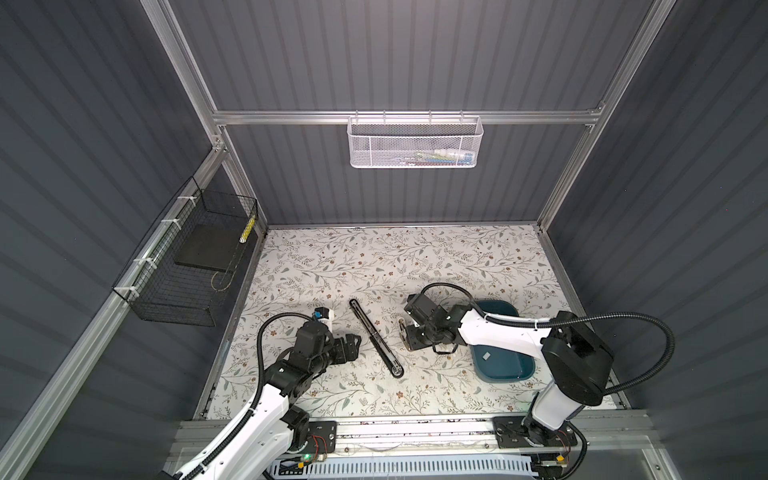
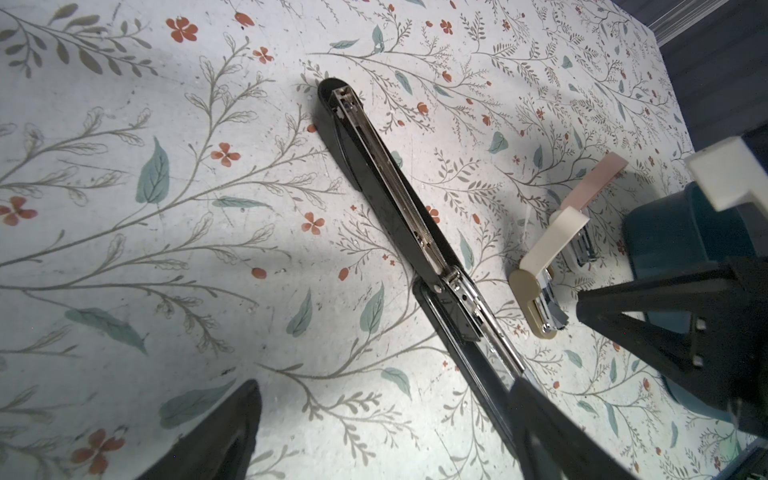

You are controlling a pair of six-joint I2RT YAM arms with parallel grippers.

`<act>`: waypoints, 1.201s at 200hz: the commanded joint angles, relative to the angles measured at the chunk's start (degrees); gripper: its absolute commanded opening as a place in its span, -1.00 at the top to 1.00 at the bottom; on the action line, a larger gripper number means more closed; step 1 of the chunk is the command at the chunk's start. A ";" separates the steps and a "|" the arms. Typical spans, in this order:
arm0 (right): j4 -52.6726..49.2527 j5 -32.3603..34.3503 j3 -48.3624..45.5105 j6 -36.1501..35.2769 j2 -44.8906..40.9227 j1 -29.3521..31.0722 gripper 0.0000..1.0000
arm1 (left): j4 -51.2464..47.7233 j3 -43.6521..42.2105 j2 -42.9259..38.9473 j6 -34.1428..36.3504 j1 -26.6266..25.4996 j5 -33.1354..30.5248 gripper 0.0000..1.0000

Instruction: Load the staples into the stapler

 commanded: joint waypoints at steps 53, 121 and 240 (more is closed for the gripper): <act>0.00 0.27 -1.18 1.91 3.88 0.53 0.66 | -0.79 0.95 0.26 0.23 0.13 0.77 -0.87; -1.97 3.78 -0.98 1.99 0.62 0.61 0.64 | -0.77 0.97 0.00 0.20 0.13 0.79 -0.87; -0.84 2.14 -2.43 1.83 -2.25 2.48 0.62 | -0.83 0.86 -0.42 0.14 0.14 0.68 -0.86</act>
